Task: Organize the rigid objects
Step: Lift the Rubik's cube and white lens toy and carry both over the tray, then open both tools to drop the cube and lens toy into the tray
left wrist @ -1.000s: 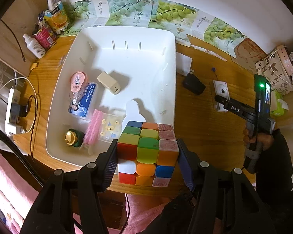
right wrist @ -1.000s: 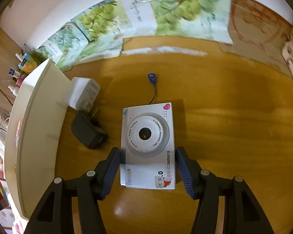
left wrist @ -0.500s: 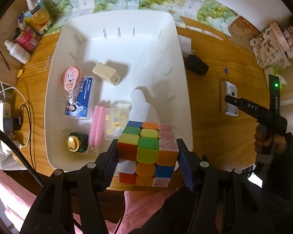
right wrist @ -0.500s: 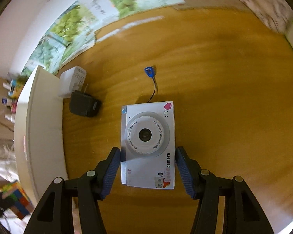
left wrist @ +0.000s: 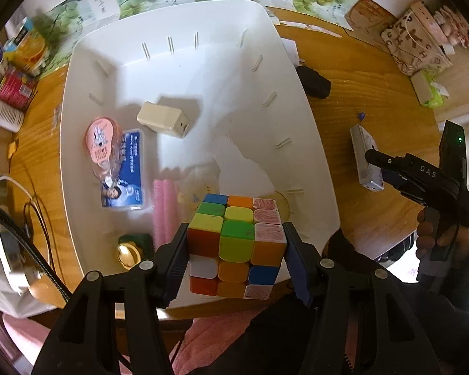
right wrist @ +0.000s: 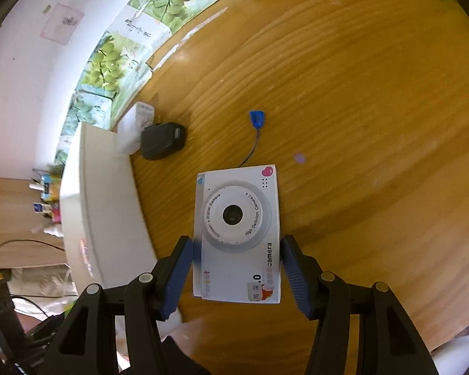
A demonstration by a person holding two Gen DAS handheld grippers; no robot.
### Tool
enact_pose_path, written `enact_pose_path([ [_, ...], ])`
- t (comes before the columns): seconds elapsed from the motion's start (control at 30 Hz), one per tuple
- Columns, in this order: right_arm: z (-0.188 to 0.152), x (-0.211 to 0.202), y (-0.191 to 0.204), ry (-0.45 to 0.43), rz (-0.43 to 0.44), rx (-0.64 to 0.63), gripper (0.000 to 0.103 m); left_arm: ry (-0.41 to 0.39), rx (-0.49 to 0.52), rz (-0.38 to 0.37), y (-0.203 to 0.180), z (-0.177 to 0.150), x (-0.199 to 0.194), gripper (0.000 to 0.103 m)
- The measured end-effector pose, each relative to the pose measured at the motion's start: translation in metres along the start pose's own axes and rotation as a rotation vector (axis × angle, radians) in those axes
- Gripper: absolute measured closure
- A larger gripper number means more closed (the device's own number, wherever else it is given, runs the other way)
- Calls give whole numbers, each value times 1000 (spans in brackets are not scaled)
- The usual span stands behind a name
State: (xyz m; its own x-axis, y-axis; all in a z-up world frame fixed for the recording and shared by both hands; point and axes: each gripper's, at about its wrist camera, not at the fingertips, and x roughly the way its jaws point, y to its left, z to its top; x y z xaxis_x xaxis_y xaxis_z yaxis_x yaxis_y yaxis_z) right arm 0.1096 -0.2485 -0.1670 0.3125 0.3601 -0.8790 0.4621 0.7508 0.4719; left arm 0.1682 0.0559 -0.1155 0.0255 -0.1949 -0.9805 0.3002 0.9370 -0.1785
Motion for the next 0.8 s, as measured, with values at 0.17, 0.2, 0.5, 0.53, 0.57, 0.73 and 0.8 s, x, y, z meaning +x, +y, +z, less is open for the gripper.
enact_pose_path([
  [0.17, -15, -2, 17, -56, 71, 32, 45, -35, 75, -29, 10, 5, -6, 42],
  [0.2, -18, -2, 23, -72, 90, 31, 45, -48, 89, -36, 13, 6, -8, 42],
  [0.5, -34, -9, 68, -189, 223, -17, 45, -144, 103, -103, 46, 13, -11, 42],
  [0.53, -36, -9, 73, -199, 236, -27, 45, -159, 94, -125, 52, 14, -11, 42],
  [0.57, -36, -9, 77, -204, 245, -35, 45, -167, 86, -138, 54, 14, -10, 42],
  [0.73, -41, -6, 95, -223, 271, -90, 45, -158, 21, -176, 73, 16, 3, 42],
  [0.8, -45, -5, 99, -232, 272, -106, 45, -153, 0, -180, 77, 17, 5, 41],
])
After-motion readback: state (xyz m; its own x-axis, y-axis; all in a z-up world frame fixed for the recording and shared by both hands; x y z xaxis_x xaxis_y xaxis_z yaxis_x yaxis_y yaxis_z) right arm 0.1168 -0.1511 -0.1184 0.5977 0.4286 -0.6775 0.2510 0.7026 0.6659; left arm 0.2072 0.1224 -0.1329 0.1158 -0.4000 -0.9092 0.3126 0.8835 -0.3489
